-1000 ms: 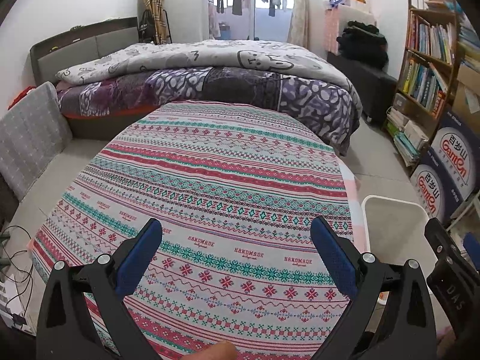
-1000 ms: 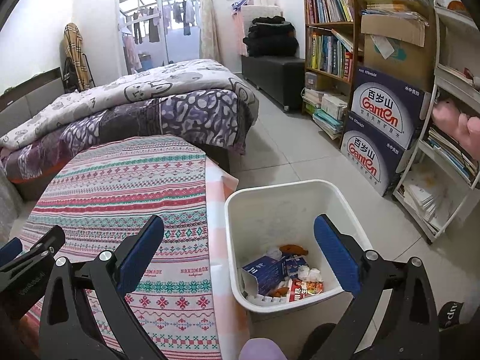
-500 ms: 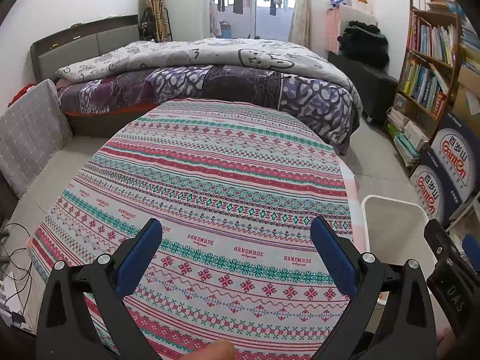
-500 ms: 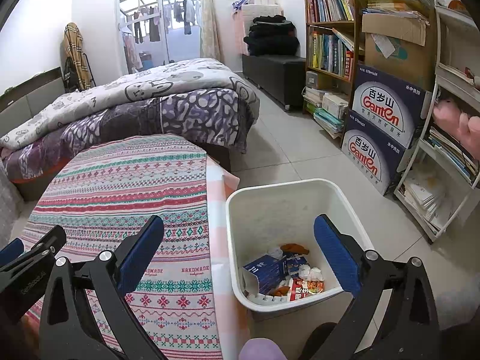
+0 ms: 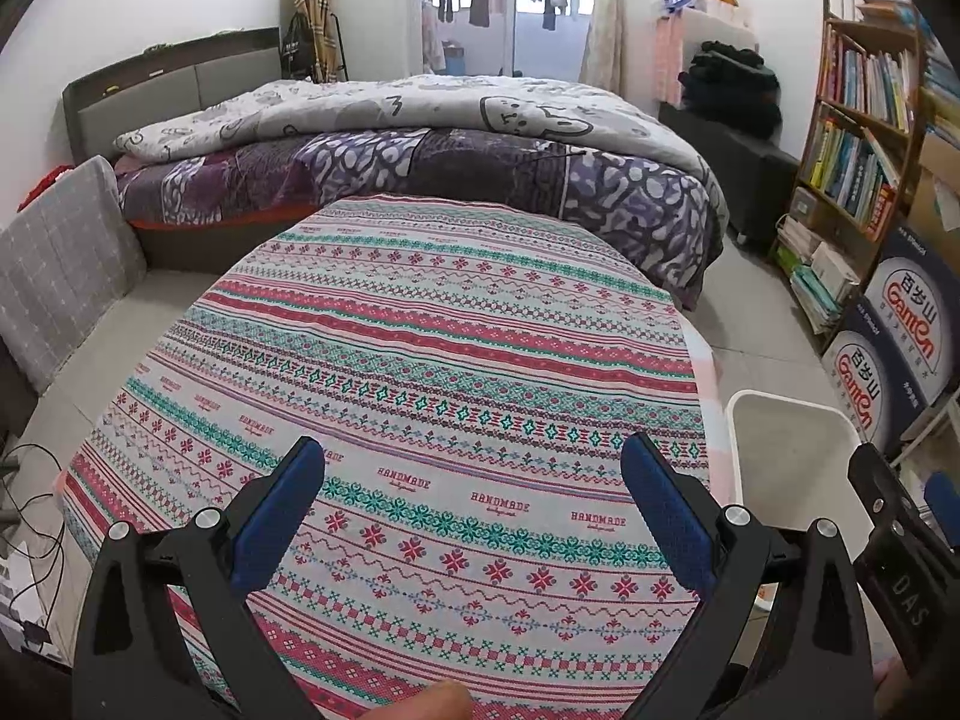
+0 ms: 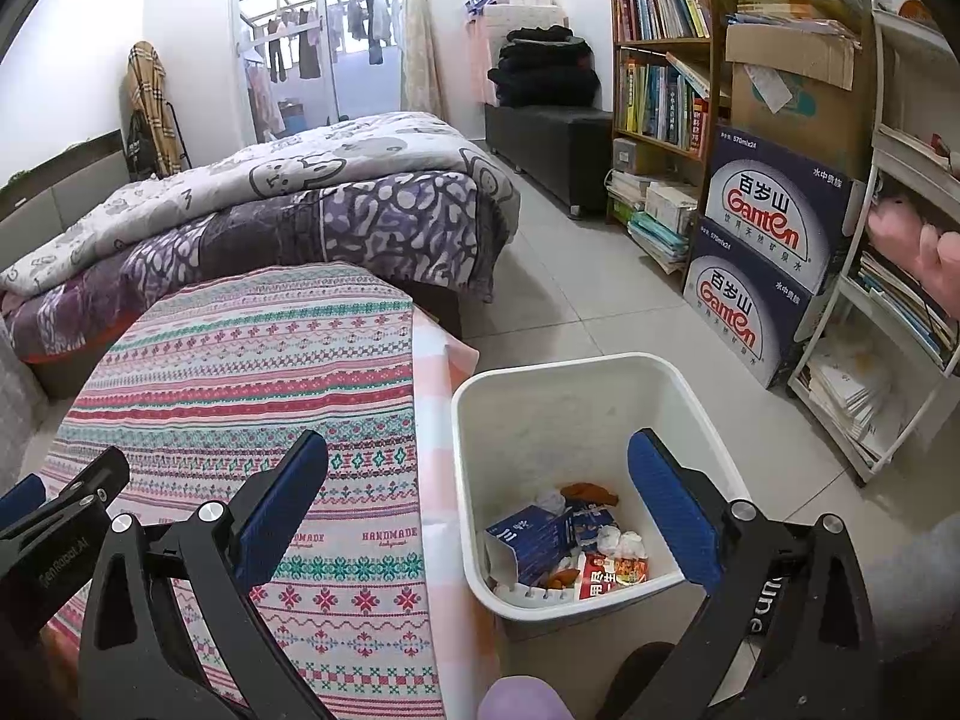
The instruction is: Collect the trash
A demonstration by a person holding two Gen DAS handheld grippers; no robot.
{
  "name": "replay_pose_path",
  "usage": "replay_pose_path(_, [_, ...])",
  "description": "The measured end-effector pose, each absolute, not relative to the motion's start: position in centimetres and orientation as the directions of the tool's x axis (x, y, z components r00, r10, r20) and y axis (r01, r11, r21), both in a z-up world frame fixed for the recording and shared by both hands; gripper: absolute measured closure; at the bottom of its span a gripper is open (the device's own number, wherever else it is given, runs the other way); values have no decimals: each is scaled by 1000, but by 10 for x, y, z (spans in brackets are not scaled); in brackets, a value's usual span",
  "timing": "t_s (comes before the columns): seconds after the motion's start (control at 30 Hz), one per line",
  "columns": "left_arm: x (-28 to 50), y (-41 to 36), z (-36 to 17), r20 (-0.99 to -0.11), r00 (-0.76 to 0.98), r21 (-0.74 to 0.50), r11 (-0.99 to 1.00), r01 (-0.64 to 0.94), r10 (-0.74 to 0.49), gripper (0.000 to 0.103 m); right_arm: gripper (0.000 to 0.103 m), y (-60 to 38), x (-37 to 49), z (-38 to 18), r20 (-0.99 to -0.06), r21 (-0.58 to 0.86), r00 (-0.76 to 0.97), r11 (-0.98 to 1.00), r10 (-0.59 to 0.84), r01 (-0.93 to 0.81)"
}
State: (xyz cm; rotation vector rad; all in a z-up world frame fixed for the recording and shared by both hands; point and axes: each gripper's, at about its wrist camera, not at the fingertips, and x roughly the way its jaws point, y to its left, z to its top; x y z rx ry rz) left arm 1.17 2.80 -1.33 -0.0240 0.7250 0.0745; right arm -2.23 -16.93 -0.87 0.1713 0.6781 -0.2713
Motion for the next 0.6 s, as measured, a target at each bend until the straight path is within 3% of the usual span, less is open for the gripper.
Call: replay_pose_path(0.6, [11,28,-14,-659,750,8,997,-79,64,7,7,-170,-21,-11,-646,68,740,952,-186,298])
